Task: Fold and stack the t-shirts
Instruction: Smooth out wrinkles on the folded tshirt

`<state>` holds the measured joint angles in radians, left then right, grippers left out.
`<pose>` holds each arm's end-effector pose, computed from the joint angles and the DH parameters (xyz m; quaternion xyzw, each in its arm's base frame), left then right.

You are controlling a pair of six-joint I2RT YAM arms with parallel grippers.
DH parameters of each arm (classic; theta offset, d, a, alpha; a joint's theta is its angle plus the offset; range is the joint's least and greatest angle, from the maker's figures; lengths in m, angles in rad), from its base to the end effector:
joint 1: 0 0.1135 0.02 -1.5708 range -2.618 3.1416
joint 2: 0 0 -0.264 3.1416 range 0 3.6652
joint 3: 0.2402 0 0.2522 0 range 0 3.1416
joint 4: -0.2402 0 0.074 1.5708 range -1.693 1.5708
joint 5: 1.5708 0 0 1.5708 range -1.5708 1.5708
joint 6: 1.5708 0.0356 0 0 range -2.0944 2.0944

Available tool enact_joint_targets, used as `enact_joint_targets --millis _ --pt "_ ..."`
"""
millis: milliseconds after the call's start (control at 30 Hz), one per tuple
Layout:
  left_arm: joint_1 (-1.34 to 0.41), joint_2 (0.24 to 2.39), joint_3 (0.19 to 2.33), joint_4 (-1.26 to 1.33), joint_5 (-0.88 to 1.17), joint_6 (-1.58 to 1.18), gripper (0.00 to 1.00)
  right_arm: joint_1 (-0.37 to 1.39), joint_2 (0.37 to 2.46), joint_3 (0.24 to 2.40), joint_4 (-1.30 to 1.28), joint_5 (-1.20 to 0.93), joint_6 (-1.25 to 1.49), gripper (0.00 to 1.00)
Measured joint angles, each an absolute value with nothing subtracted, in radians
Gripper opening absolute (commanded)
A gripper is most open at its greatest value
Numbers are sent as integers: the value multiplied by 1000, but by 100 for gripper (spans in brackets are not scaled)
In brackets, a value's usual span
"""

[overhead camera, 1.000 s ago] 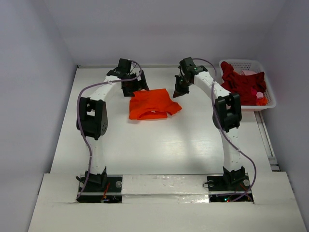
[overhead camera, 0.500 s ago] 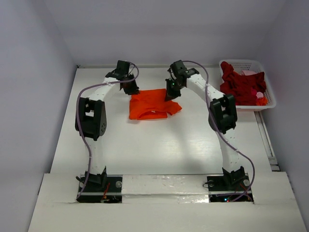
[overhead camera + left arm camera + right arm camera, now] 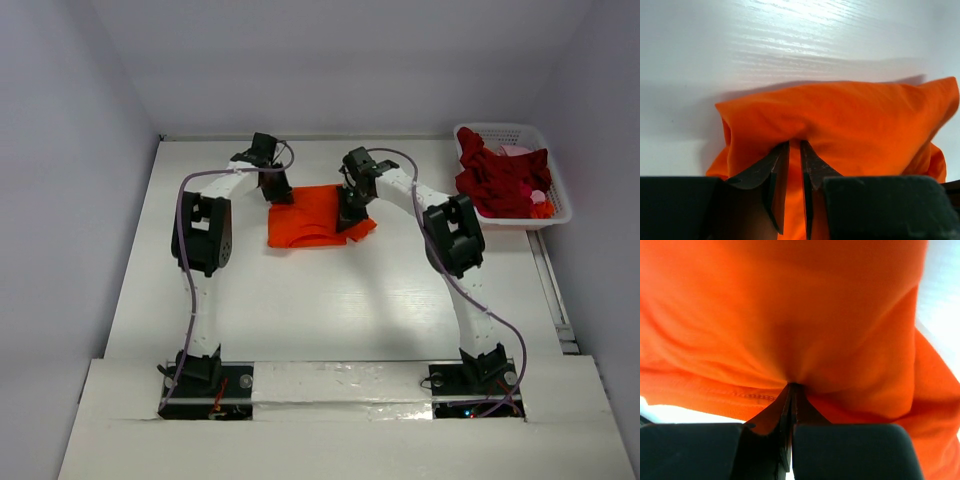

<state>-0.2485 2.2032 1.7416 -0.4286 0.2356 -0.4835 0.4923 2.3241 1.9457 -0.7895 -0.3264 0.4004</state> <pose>0.4733 -0.1287 0.1866 -0.0708 0.9343 -0.2221 0.2699 0.4287 0.2429 0.1722 -0.0769 0.9642 0.2288 0.1094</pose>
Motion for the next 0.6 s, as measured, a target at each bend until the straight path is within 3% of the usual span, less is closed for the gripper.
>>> enact_joint_targets --millis 600 --pt "-245 2220 1685 -338 305 -496 13 492 2234 1750 -680 -341 460 0"
